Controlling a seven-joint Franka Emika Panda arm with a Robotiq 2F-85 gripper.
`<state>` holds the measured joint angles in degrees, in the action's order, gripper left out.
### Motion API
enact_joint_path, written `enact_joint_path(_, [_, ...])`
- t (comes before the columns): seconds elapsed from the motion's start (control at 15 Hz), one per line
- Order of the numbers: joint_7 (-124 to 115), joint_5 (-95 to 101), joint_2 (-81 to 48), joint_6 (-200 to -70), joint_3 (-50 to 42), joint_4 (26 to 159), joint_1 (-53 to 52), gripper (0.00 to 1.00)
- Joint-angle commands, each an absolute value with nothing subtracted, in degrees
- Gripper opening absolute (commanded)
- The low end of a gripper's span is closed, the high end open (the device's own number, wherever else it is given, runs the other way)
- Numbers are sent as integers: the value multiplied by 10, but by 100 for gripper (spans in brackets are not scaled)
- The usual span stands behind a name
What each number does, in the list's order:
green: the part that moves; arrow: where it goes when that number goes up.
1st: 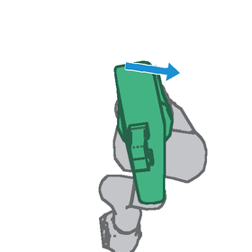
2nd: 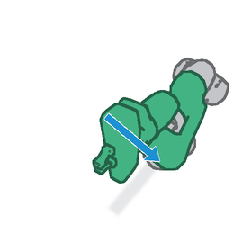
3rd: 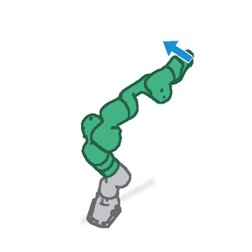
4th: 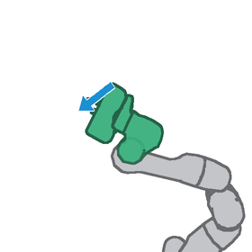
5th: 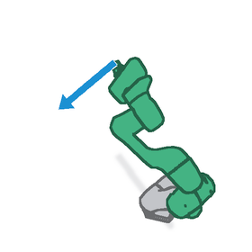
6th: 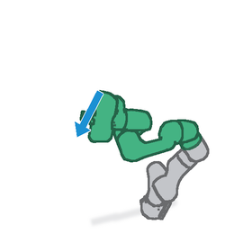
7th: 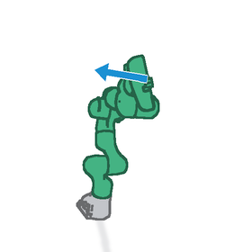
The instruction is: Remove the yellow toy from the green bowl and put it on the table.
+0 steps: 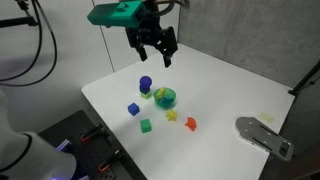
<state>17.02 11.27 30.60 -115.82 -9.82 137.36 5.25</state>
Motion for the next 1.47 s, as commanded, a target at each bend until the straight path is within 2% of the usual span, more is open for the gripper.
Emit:
enact_joint_path(0.0, [171,112,306,-1156,-97,1372,53,100])
enact_joint_path(0.73, [155,75,251,-1151,-77,1337,25,100])
enact_joint_path(1.4, [131,-7,73,-1207,-38,1267,-10,100])
